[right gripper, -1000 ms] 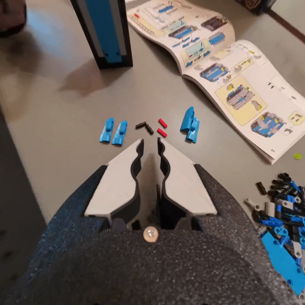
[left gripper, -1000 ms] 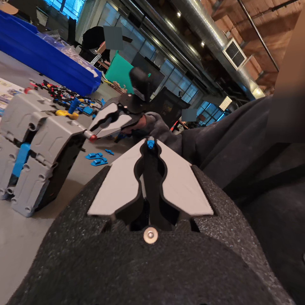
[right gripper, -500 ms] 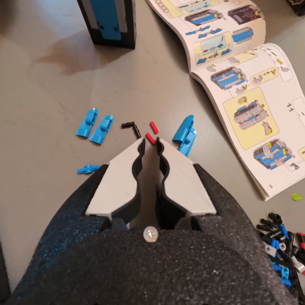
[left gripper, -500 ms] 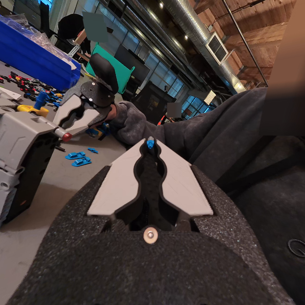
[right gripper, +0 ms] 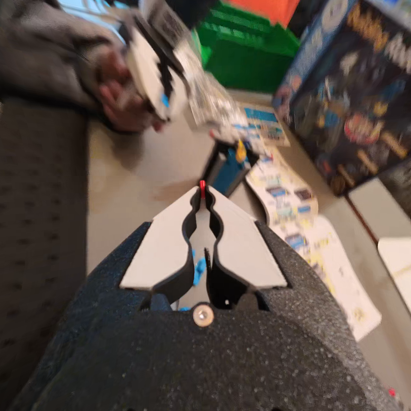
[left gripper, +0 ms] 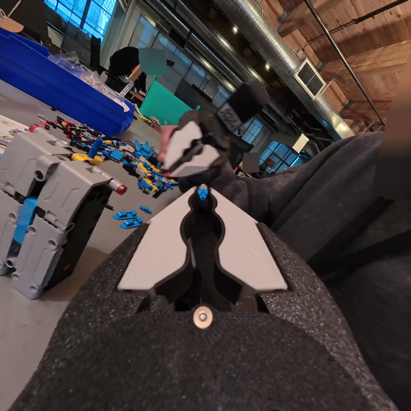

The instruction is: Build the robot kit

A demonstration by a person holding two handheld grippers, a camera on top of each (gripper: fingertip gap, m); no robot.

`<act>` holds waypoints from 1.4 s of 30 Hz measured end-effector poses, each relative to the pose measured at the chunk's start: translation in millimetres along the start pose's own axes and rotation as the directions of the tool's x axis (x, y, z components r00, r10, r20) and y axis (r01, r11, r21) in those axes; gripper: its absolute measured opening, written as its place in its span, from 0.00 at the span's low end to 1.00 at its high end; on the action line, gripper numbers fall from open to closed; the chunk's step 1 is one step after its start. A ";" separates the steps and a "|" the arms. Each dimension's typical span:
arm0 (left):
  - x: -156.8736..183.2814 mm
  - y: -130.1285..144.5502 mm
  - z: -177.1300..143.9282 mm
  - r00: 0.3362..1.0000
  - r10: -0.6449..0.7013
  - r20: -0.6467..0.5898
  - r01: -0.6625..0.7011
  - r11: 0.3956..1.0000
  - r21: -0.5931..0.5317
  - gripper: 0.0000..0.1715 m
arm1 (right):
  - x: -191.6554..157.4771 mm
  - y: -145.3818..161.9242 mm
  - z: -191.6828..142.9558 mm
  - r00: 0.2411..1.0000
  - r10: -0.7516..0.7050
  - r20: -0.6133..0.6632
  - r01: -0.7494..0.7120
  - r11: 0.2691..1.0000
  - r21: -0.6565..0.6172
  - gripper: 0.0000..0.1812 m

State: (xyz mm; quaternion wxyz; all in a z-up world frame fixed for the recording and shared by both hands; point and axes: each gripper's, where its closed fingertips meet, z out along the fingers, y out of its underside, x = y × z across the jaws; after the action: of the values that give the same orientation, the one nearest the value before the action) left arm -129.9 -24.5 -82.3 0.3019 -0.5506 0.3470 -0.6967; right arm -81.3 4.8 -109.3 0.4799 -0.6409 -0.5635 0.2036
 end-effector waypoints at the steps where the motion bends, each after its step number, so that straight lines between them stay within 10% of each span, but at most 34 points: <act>1: -1.0 -0.3 -0.3 1.000 0.004 0.008 -0.004 1.000 0.001 0.04 | -9.9 -16.2 1.7 0.999 -0.044 0.004 0.044 0.999 0.018 0.02; 6: -1.5 -0.3 0.1 1.000 0.009 0.013 -0.009 1.000 0.002 0.04 | -31.4 -52.2 9.7 0.991 -0.135 -0.019 0.135 0.989 0.059 0.01; 42: -9.8 7.3 1.5 0.995 0.060 0.078 -0.056 0.997 -0.056 0.04 | -32.2 -31.7 32.8 0.981 0.146 0.129 -0.170 0.964 0.202 0.02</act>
State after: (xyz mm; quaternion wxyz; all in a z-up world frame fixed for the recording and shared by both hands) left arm -126.1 -21.1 -93.4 0.3209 -0.5755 0.3690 -0.6555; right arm -133.4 -15.1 -106.5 0.4952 -0.6163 -0.5118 0.3361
